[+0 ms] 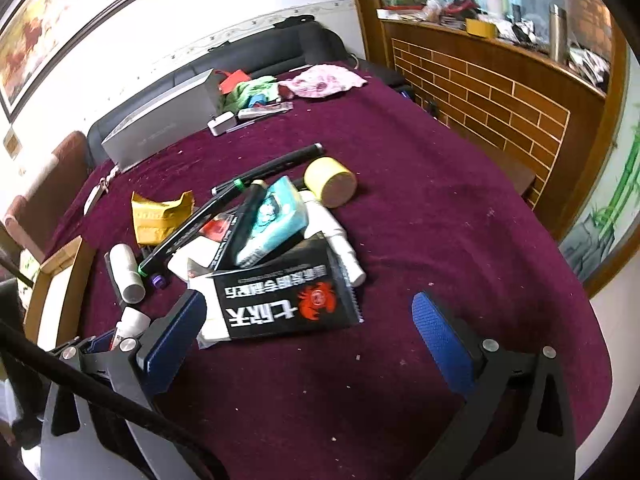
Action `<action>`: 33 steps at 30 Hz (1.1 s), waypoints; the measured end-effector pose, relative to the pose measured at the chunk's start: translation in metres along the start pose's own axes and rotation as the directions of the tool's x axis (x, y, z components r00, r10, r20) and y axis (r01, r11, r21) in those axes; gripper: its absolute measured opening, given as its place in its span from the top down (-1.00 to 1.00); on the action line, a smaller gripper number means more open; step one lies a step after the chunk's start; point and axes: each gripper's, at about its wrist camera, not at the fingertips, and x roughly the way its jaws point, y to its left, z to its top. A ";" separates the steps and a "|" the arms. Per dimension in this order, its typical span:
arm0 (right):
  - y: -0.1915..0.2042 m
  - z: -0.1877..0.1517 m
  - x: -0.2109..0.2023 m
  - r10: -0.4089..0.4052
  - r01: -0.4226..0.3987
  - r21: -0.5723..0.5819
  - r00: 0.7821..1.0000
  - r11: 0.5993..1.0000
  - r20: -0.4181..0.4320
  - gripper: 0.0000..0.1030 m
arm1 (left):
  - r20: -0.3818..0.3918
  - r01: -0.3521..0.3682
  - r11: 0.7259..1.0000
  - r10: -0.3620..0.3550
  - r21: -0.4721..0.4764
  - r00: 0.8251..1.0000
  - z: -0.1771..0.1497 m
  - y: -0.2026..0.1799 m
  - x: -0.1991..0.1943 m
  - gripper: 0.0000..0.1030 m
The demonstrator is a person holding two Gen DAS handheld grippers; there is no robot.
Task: Organize objects
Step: 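Grasp the white pill bottle with red label using the left tool, then carry the pill bottle to the cardboard tray with left tool while right tool carries a black marker there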
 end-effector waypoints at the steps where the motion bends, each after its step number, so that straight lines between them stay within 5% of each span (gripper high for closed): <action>1: -0.002 -0.001 -0.001 0.006 -0.006 0.009 1.000 1.000 -0.003 -1.00 | -0.002 -0.019 1.000 0.019 0.024 1.000 0.002 -0.004 0.002 0.37; 4: -0.006 -0.004 -0.001 0.023 -0.022 0.025 1.000 0.999 -0.016 -1.00 | 0.019 -0.043 0.997 0.042 0.072 0.999 0.001 -0.013 0.004 0.45; 10: 0.002 -0.009 -0.011 0.037 -0.037 -0.011 0.999 0.999 -0.019 -1.00 | 0.103 0.117 0.992 -0.111 -0.056 0.988 -0.015 0.022 -0.041 0.44; 15: 0.037 -0.001 -0.017 0.130 -0.133 -0.098 0.991 0.986 -0.034 -1.00 | 0.197 0.185 0.968 -0.151 -0.167 0.969 -0.028 0.066 -0.094 0.44; 20: 0.109 0.014 0.017 0.332 -0.366 -0.168 0.922 0.915 -0.202 -0.97 | 0.278 0.208 0.944 -0.135 -0.256 0.951 -0.041 0.110 -0.138 0.43; 23: 0.161 0.022 0.050 0.383 -0.457 -0.208 0.868 0.865 -0.317 -0.60 | 0.310 0.204 0.938 -0.113 -0.281 0.944 -0.050 0.132 -0.153 0.43; 26: 0.207 0.024 0.082 0.347 -0.478 -0.266 0.840 0.837 -0.417 -0.41 | 0.328 0.210 0.932 -0.107 -0.296 0.938 -0.061 0.146 -0.159 0.43; 33: 0.248 0.020 0.134 0.162 -0.379 -0.380 0.855 0.844 -0.492 -0.23 | 0.357 0.235 0.918 -0.113 -0.320 0.927 -0.075 0.178 -0.160 0.43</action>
